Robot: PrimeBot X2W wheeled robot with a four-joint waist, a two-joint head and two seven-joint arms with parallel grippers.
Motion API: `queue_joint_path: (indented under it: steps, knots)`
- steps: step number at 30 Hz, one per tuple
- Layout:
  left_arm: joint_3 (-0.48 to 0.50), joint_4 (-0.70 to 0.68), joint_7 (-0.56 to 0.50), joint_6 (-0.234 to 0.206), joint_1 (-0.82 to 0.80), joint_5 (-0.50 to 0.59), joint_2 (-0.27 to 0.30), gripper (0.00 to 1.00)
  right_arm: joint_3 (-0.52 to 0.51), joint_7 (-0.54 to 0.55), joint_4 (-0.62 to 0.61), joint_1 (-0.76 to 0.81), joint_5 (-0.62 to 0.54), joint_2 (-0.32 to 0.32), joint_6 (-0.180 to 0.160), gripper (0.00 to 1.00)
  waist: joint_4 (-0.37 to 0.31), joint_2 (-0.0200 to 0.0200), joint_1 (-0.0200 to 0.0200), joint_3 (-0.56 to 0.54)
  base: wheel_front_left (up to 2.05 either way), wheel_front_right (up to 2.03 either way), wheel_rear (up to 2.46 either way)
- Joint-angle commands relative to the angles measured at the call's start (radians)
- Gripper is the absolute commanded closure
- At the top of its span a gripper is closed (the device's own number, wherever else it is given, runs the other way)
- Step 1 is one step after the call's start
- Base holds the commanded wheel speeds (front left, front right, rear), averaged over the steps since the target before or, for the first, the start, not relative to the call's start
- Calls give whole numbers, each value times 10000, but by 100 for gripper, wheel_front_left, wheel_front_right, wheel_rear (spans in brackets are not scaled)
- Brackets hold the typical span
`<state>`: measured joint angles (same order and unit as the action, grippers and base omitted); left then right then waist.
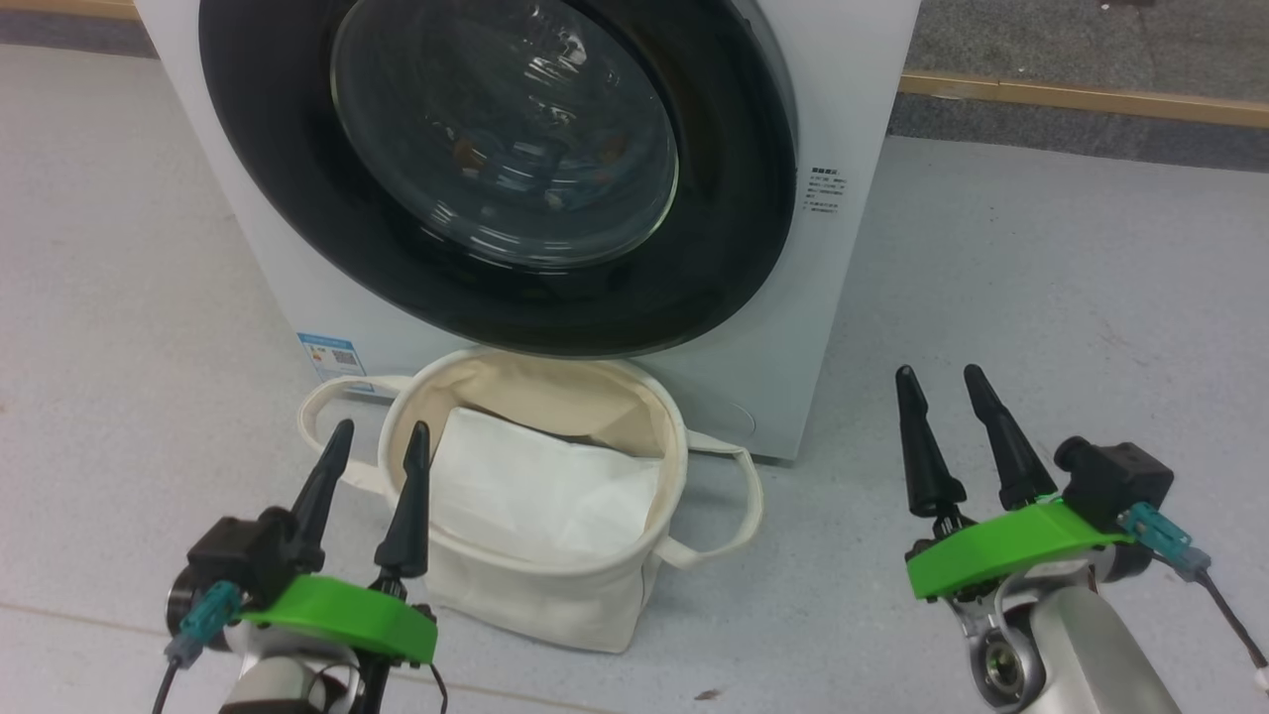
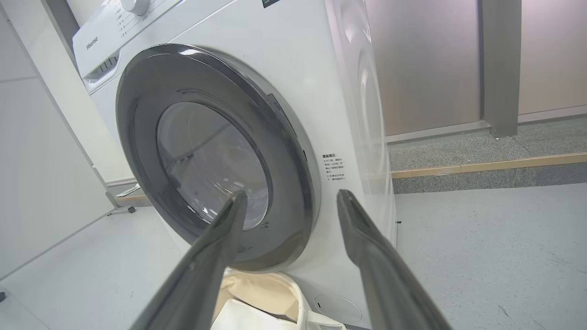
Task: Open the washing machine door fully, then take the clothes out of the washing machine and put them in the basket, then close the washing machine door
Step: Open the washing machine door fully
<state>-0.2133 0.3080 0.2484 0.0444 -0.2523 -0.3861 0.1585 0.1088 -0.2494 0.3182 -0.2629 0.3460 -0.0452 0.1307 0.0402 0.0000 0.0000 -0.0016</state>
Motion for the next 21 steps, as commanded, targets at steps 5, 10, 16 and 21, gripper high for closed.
queue_joint_path:
  steps: [5,10,16,21]
  knots:
    - [310,-392,46,-24,-445,-95,227,0,13,-124,-213,-651,0,-50,0,0,30,0,0,-4,0,0,0]
    - [328,-506,62,-79,-427,-107,240,0,-64,-124,-202,-727,374,-50,0,83,38,0,0,47,0,0,0]
    - [346,-721,97,67,-500,-291,51,0,-115,-124,200,-1347,2418,-50,0,100,103,0,0,701,0,0,0]
    - [360,-718,117,130,-650,-255,-51,0,-168,75,811,-2482,4010,-537,0,100,289,0,0,1446,0,0,0]
